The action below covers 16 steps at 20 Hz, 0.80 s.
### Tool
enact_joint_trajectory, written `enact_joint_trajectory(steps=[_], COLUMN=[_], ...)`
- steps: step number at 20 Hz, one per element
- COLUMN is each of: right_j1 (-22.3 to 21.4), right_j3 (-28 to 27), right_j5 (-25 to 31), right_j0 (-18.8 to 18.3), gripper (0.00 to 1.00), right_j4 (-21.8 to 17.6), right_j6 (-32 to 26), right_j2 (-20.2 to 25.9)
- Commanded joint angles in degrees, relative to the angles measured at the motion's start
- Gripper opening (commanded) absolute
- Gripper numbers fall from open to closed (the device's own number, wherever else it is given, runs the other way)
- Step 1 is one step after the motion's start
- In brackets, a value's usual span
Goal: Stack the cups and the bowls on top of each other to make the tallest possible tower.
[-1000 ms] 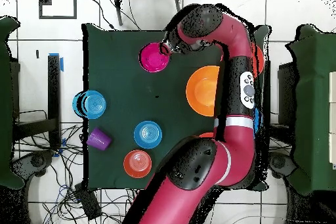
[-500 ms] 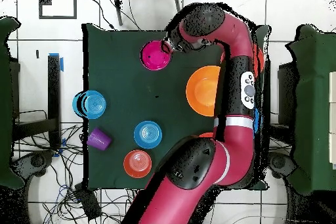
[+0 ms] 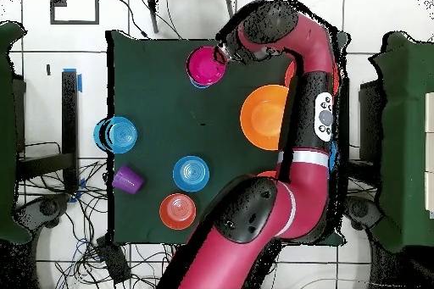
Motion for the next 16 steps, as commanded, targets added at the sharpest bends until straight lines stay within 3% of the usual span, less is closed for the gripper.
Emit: enact_joint_trajectory(steps=[1,13,16], right_j1=[2.2,0.1,0.3], right_j3=[-1.1,5.8,5.2], right_j5=[2.9,-1.2,-0.8], right_j0=[2.1,0.4,0.4], gripper=[0.00,0.00,0.00], right_j4=[-3.2,-0.3,-0.3], right_j6=[2.3,3.5,3.6], right_j2=[0.6,-2.2,-2.0])
